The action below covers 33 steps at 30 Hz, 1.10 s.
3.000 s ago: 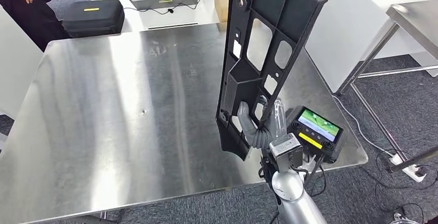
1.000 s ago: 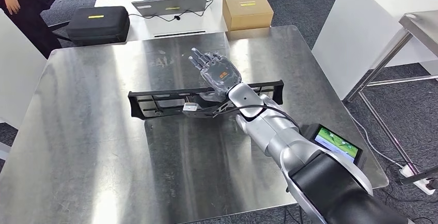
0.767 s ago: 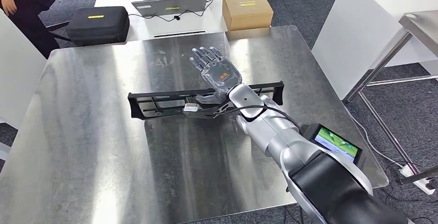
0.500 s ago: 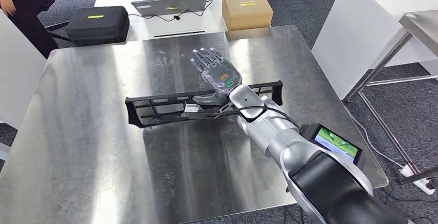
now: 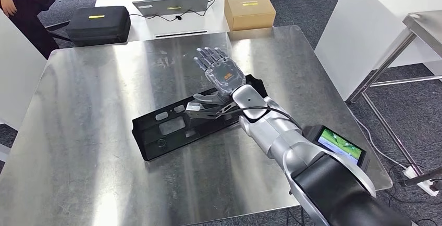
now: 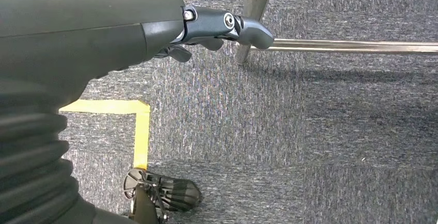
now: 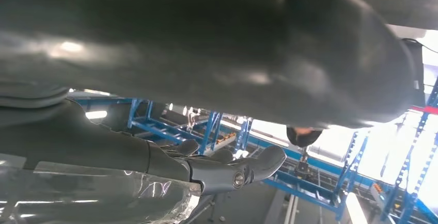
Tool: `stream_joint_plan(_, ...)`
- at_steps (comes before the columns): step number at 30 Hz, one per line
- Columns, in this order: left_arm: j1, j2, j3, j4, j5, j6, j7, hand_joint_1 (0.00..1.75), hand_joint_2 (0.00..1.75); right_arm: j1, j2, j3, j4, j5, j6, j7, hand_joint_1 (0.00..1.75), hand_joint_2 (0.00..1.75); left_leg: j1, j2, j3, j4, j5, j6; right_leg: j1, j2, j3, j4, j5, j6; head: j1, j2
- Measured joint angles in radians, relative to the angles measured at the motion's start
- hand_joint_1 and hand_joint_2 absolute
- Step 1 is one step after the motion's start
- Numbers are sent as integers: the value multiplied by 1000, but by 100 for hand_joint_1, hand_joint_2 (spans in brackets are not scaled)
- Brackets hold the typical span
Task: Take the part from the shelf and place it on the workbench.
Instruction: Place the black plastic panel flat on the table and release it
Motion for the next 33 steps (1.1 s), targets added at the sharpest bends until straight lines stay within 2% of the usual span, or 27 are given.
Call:
stream_joint_plan(5,0,2,0,0,-4,1,3,0,0,3,-1,-22,2,-34,-4,-10,0,0,0,0,0,0,0,0,0,0,0,0,0,0,0,0)
stream_joint_plan(10,1,2,0,0,-7,1,5,0,0,22,16,-126,-10,-262,71,-84,0,0,0,0,-1,0,0,0,0,0,0,-1,0,0,0,0)
stream_joint_plan(15,4,2,0,0,3,2,4,0,0,35,37,-211,-54,-380,137,-90,0,0,0,0,-2,0,0,0,0,0,0,-2,0,0,0,0)
stream_joint_plan(18,8,2,1,0,9,2,3,0,0,59,57,-273,-109,-561,191,-176,0,0,0,0,-2,0,-1,-1,0,0,0,-3,0,0,0,0)
stream_joint_plan(21,15,2,3,0,12,1,-5,0,0,123,82,-340,-244,-865,290,-278,0,0,0,-1,-3,0,-1,-1,0,0,0,-3,-1,0,0,0)
stream_joint_plan(22,19,2,4,0,13,1,-9,0,0,149,88,-353,-300,-953,319,-290,0,0,0,-1,-3,0,-1,-2,0,0,0,-3,-1,-1,0,0)
stream_joint_plan(24,26,2,4,0,13,1,-14,0,0,190,93,-365,-395,-1048,351,-292,0,0,0,-1,-3,0,-2,-2,0,0,0,-3,-1,-1,0,0)
stream_joint_plan(28,33,2,5,0,13,1,-16,0,0,240,94,-372,-520,-1083,364,-284,0,0,0,-1,-3,0,-2,-2,0,0,0,-4,-1,-1,0,0)
stream_joint_plan(33,35,2,5,0,13,1,-16,0,0,263,94,-374,-591,-1089,366,-282,0,0,0,-1,-2,0,-2,-2,0,0,0,-4,-1,-1,0,0)
